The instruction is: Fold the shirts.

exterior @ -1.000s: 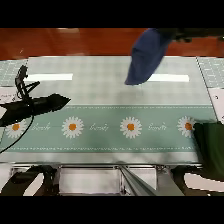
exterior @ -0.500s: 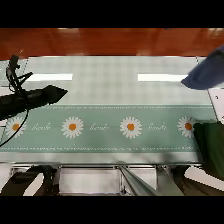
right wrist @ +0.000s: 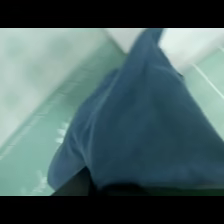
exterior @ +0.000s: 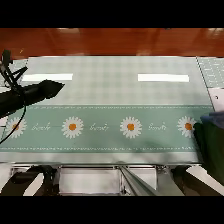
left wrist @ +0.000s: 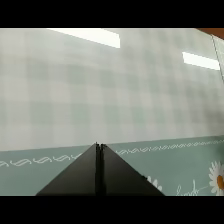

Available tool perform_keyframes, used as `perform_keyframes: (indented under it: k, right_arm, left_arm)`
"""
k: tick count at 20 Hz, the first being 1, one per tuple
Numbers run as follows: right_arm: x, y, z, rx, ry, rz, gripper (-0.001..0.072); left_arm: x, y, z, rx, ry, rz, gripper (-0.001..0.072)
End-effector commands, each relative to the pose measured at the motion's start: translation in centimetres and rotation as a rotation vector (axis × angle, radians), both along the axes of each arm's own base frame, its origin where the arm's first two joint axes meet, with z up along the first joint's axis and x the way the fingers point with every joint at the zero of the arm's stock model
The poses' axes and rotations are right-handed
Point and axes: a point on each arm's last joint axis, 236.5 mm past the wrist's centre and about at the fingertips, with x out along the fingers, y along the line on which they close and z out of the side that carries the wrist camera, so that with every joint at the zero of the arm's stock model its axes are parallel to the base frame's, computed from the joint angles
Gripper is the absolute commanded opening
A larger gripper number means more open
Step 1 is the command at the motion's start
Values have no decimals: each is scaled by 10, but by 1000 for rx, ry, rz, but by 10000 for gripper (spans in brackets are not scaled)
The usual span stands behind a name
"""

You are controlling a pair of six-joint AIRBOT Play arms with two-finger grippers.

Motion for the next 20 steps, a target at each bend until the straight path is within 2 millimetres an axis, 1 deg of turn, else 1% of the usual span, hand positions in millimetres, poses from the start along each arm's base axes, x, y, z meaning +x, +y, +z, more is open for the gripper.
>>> perform_keyframes:
  k: [1, 4, 6, 7, 8, 11, 12, 13, 14, 15, 16, 17, 18, 19, 20]
  right_arm:
    - [-116, 2, -32, 19, 254, -409, 30]
    - [-158, 30, -65, 72, 388, -512, 31]
    - [-182, 47, -83, 94, 483, -564, 43]
    - [-193, 53, -89, 102, 524, -603, 201]
    - [-197, 57, -94, 112, 546, -615, 417]
    - [-192, 57, -97, 126, 525, -619, 409]
    - [-188, 54, -98, 122, 505, -618, 408]
    - [-177, 49, -98, 120, 456, -612, 407]
    - [-160, 40, -94, 111, 381, -603, 388]
    - [-136, 28, -86, 95, 272, -586, 267]
    - [-99, 12, -70, 67, 111, -532, 33]
    - [-48, -7, -40, 26, -123, -465, 30]
    - [4, -18, 0, -7, -359, -395, 30]
    - [52, -19, 45, -44, -570, -298, 30]
    - [98, -6, 91, -81, -749, -170, 30]
  left_arm:
    - [15, 12, 11, 5, -63, 66, 20]
    - [21, 18, 15, 34, -108, 80, 21]
    - [23, 19, 14, 43, -113, 82, 21]
    - [26, 20, 12, 44, -110, 88, 21]
    - [29, 22, 9, 45, -107, 98, 21]
    - [51, 38, 1, 54, -121, 178, 21]
    - [59, 44, -1, 58, -129, 206, 21]
    - [66, 49, 0, 60, -134, 224, 21]
    - [73, 52, 4, 60, -139, 229, 20]
    - [81, 55, 15, 58, -155, 236, 21]
    - [89, 58, 31, 59, -187, 241, 20]
    - [96, 59, 52, 55, -221, 239, 21]
    - [103, 59, 75, 51, -257, 231, 20]
    - [108, 54, 101, 46, -295, 209, 20]
    - [113, 45, 126, 41, -330, 175, 20]
